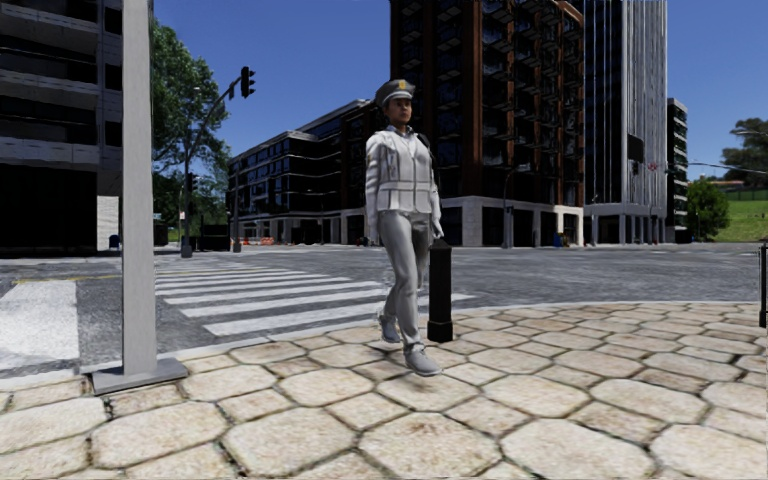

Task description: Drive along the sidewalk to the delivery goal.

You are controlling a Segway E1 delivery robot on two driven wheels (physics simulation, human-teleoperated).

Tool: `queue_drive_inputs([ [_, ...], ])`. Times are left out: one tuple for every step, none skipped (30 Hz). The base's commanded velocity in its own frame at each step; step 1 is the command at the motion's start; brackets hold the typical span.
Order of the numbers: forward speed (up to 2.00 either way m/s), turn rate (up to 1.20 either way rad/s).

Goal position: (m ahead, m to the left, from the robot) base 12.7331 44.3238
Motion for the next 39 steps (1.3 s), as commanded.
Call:
queue_drive_inputs([
  [1.76,0.00],
  [1.76,0.00],
  [2.00,0.00],
  [2.00,0.00],
  [2.00,0.00],
  [2.00,0.00],
  [2.00,0.00],
  [2.00,0.00],
  [2.00,0.00],
  [2.00,0.00],
  [2.00,0.00],
  [2.00,0.23],
  [2.00,1.02],
  [2.00,1.20],
  [2.00,1.20],
  [2.00,1.20],
  [2.00,1.20],
  [2.00,1.20],
  [2.00,1.20],
  [2.00,1.20],
  [2.00,0.00],
  [2.00,0.00],
  [2.00,0.00],
  [2.00,0.00],
  [2.00,0.00],
  [2.00,0.00],
  [2.00,0.00],
  [2.00,0.00],
  [2.00,0.00],
  [2.00,0.00],
  [2.00,0.00],
  [2.00,0.00],
  [2.00,0.00],
  [2.00,0.00],
  [2.00,0.00],
  [2.00,0.00],
  [2.00,0.00],
  [2.00,0.00],
  [2.00,0.00],
])
